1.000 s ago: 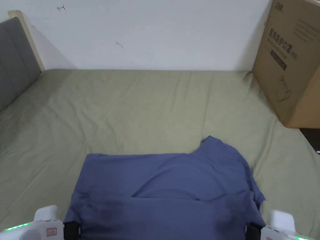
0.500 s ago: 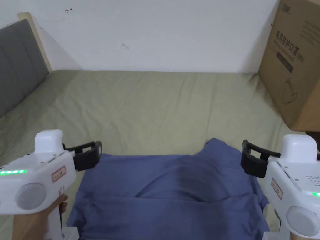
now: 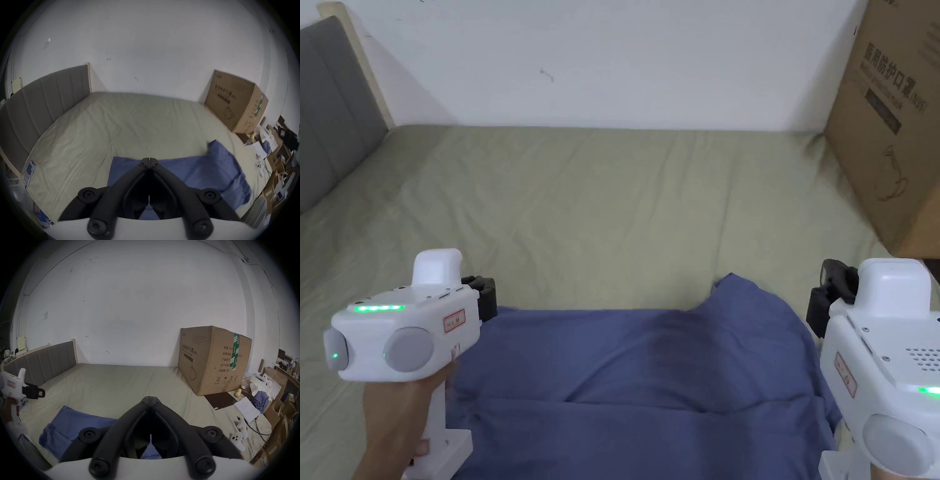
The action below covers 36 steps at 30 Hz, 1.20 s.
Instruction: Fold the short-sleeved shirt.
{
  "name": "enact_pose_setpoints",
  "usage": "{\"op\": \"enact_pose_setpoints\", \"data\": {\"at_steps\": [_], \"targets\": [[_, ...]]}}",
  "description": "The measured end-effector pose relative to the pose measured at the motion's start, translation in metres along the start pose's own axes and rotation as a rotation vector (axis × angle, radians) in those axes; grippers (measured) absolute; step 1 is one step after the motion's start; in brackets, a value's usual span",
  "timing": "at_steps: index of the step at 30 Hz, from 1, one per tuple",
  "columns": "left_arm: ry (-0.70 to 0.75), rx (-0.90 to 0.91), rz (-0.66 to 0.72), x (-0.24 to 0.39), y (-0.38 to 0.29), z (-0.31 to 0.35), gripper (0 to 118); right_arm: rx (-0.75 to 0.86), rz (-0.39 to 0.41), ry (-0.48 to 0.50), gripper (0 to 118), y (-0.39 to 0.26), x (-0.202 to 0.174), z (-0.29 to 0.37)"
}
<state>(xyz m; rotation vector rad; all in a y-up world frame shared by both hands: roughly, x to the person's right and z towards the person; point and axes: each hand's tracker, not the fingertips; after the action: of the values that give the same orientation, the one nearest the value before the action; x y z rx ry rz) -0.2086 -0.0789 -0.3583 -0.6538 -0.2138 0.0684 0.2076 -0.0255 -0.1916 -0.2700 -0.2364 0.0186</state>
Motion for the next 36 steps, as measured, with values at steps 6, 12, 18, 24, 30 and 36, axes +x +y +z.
{"op": "enact_pose_setpoints", "data": {"at_steps": [6, 12, 18, 24, 30, 36], "targets": [[0.022, -0.173, -0.018, -0.031, 0.017, -0.095, 0, -0.046, 0.01, -0.024, 0, -0.008, 0.009, -0.033], [0.103, -0.359, 0.049, -0.05, 0.023, -0.165, 91, -0.107, 0.042, -0.046, 0, -0.019, 0.013, -0.065], [0.143, -0.465, -0.005, -0.052, 0.005, -0.203, 93, -0.177, 0.044, -0.057, 0, -0.033, 0.015, -0.098], [0.128, -0.524, 0.027, -0.05, -0.012, -0.216, 43, -0.233, 0.01, -0.05, 0, -0.044, 0.023, -0.133], [0.074, -0.399, 0.033, -0.041, -0.003, -0.191, 3, -0.391, -0.005, -0.012, 15, -0.059, 0.04, -0.2], [-0.027, -0.247, 0.064, -0.037, 0.015, -0.139, 3, -0.625, -0.109, 0.031, 113, -0.094, 0.056, -0.28]]}}
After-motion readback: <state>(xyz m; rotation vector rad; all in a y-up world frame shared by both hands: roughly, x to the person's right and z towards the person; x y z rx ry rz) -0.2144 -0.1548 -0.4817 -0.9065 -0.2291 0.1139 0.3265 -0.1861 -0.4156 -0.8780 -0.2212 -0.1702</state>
